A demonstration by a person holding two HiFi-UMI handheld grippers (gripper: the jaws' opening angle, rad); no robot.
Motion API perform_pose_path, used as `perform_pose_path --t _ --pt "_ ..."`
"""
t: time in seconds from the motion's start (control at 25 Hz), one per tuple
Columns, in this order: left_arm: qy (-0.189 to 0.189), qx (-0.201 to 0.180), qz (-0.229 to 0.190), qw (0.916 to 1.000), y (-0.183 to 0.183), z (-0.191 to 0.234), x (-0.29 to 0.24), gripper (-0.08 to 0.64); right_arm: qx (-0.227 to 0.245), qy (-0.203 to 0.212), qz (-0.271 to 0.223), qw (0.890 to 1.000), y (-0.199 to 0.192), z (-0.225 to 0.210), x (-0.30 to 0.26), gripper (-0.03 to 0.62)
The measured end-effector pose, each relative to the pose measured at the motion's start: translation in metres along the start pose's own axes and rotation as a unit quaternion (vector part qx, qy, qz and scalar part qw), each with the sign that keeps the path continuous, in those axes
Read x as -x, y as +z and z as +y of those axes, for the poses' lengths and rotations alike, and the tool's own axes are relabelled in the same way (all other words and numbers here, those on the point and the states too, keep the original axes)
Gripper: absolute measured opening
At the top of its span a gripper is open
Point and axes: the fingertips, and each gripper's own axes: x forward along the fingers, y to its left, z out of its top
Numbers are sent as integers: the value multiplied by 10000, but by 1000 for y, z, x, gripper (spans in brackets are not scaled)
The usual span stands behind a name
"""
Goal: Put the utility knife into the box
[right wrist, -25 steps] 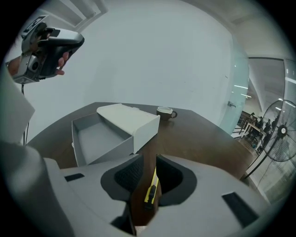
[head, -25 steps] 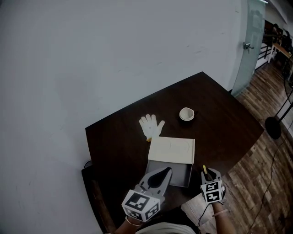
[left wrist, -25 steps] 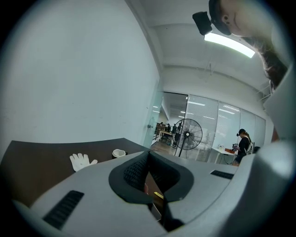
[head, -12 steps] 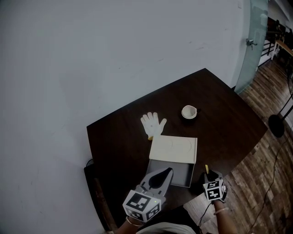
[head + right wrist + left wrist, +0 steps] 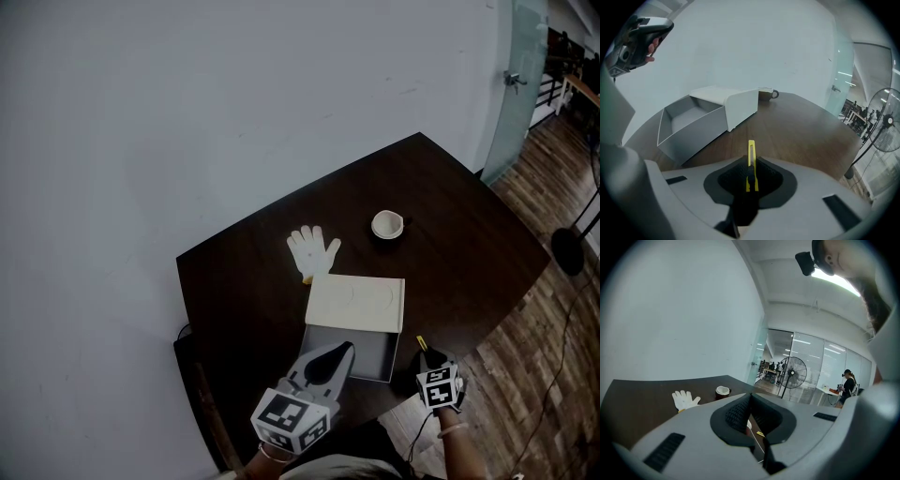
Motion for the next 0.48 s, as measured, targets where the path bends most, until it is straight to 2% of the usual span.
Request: perform_pose_path --t 0.16,0.48 --pt "21 10 2 10000 0 2 1 17 -121 15 -39 9999 1 -1 0 61" --pt "61 6 -114 9999 2 1 12 17 -315 -42 -471 9984 19 1 16 58"
